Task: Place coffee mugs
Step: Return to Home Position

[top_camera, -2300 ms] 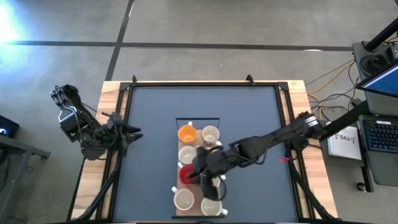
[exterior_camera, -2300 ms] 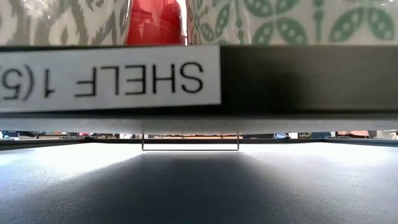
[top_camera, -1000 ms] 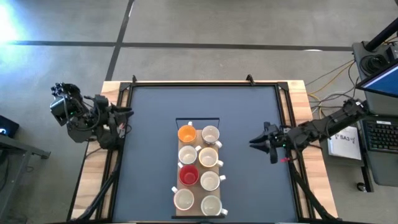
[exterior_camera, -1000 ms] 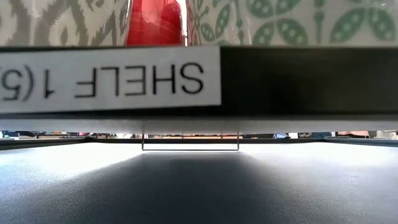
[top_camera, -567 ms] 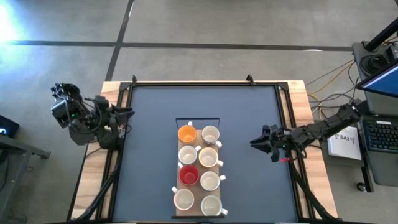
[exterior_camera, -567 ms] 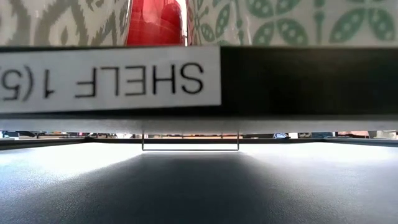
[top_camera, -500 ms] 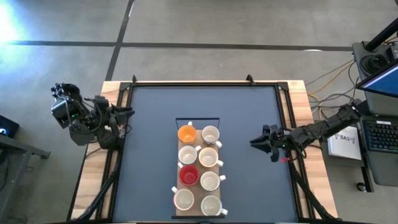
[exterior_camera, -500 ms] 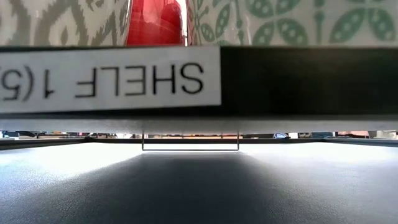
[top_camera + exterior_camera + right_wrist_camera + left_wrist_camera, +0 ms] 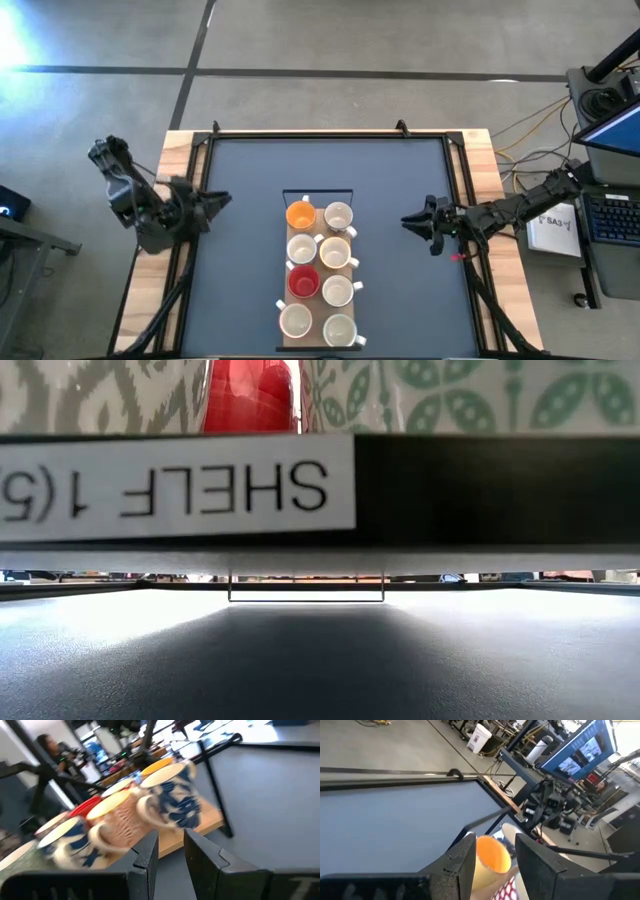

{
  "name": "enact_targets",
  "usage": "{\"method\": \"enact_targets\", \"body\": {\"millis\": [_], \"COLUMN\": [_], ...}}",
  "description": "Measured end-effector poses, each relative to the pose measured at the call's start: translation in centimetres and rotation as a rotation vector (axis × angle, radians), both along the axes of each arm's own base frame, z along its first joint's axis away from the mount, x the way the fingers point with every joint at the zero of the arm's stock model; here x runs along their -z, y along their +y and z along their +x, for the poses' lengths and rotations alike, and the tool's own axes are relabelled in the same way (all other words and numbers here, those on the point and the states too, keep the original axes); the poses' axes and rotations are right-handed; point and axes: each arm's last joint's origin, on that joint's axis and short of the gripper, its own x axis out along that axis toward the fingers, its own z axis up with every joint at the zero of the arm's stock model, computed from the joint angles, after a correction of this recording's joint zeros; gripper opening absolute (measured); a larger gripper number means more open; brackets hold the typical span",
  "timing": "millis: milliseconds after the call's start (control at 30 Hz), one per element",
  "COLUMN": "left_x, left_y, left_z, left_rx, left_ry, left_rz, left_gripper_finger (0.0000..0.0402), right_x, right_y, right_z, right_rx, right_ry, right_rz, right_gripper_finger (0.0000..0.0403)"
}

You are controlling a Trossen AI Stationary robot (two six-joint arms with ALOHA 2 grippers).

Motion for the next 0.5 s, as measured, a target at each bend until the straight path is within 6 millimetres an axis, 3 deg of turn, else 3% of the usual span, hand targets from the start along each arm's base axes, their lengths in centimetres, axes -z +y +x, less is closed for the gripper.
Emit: {"method": "enact_targets", "body": {"millis": [367, 500], "left_x": [7.0, 9.1], "left_y": [-0.8, -0.7], "left_z": [0.6, 0.4], "left_rx": [0.034, 0.089], "left_ry": [0.024, 0.043], "left_rz": [-0.051, -0.100], "left_gripper_finger": [0.0120, 0.0117], "right_x": [0.0, 0.0], "right_y": [-1.0, -1.2], "right_z": [-0.3, -0.3], "right_rx": [0.364, 0.413], "right_ry": [-0.012, -0.012], "right_rz": [-0.042, -0.048], "right_gripper_finger": [0.0082, 0.0082]}}
